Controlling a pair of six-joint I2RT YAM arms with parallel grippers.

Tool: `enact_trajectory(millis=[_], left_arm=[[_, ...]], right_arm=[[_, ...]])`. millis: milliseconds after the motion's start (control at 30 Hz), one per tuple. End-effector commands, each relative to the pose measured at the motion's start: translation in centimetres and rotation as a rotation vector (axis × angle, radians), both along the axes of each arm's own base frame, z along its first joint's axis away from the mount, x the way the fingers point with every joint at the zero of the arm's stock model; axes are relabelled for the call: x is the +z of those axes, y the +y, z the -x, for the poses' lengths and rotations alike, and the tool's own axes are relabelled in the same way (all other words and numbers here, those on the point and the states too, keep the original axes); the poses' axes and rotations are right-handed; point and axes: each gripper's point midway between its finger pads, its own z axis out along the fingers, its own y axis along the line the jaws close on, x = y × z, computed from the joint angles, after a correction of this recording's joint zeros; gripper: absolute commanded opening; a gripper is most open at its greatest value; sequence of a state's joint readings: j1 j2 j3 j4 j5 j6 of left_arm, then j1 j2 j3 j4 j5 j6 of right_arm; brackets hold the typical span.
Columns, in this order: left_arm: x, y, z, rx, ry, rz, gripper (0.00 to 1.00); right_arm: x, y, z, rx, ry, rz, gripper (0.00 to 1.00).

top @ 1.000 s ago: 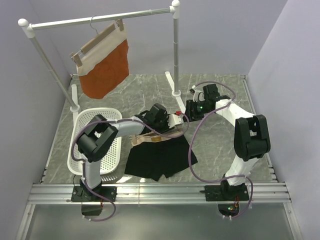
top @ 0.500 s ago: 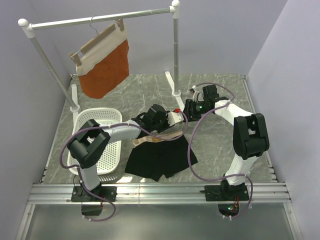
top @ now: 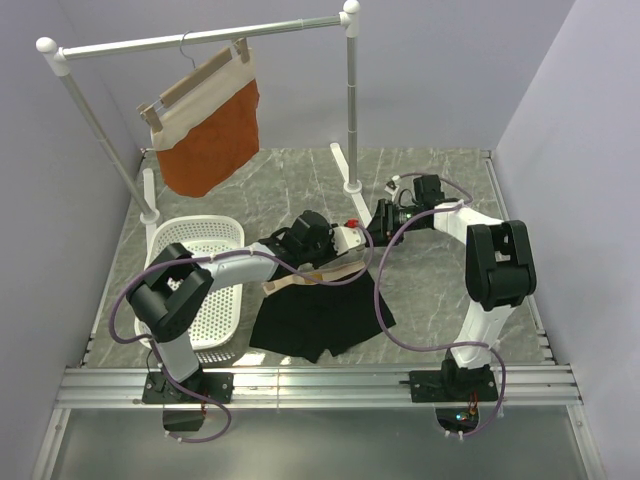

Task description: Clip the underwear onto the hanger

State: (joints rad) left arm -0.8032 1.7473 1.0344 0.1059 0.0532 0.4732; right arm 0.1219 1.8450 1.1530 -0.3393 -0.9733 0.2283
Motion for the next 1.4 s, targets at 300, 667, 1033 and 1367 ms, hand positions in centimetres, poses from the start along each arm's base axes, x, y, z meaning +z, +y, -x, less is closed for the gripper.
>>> enact_trajectory(millis=[300,667,1033,1367], left_arm=[[4.2,-1.4,-0.4,-0.013,-0.074,0.102,0.05],[4.2,-1.5,-0.2,-0.002,-0.046,0.107,0.2],[7.8,0.9,-0.3,0.059,0.135,0.27,0.58],[13.8,1.9,4.7,-0.304,0.506,0.479,0.87]], right_arm=[[1.7,1.7,0.8,0.087,-0.009,-0.119,0.45],[2.1,2.2,1.3,0.13,-0.078,-0.122,0.05],[3.3,2.3,1.4,0.197,-0.264,-0.125,0.0],[4.1,3.2,1.7,0.345,-0.526,-0.037,0.0]])
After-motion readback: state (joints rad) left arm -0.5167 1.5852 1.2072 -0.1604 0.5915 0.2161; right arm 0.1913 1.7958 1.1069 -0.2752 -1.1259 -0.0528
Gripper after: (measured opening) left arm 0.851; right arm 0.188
